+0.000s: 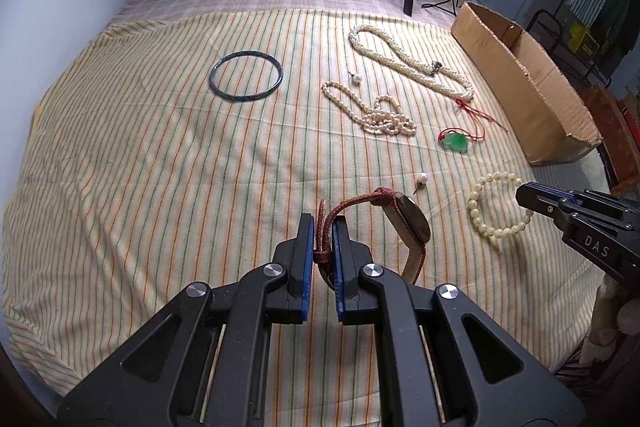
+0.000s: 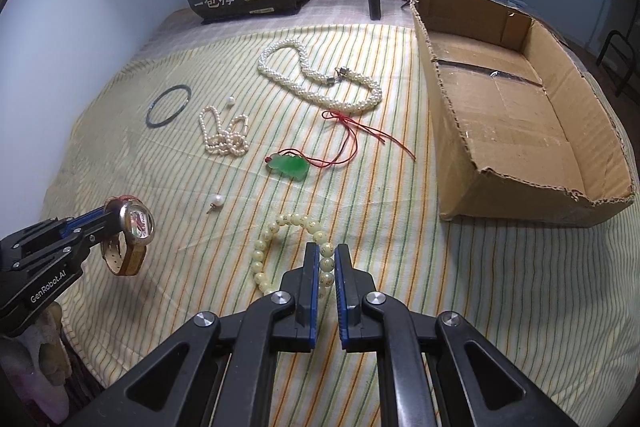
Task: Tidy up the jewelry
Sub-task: 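Close the left tool on the watch strap while the right tool grips the bead bracelet, then carry the watch and bracelet into the cardboard box and open both tools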
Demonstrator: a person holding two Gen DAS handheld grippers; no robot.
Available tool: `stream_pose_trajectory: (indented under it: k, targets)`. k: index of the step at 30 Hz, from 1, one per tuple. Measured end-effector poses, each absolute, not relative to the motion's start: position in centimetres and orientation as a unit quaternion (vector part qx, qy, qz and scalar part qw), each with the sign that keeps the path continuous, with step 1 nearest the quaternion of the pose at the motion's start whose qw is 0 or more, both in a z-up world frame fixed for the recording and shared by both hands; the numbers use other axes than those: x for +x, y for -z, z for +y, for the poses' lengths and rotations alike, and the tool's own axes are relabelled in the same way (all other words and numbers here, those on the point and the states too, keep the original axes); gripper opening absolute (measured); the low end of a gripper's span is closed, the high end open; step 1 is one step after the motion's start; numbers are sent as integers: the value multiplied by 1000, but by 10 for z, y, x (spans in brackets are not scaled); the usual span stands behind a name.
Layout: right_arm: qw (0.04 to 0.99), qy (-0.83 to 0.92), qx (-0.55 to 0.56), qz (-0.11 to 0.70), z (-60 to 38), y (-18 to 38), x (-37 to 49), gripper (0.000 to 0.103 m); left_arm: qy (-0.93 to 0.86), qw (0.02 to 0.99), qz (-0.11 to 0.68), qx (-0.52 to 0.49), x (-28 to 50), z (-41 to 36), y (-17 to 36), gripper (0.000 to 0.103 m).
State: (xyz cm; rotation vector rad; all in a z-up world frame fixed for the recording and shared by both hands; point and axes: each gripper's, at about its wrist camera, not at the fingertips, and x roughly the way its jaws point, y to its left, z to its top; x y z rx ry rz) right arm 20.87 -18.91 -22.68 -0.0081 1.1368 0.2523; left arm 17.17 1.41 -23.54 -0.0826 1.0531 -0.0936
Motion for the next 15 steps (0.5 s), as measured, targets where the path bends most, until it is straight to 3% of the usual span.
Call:
stream_pose_trajectory:
  k: [15]
  targets:
    - [871, -129, -1, 473, -205, 156, 192, 5, 80, 882, 463, -41, 171, -7, 191, 7]
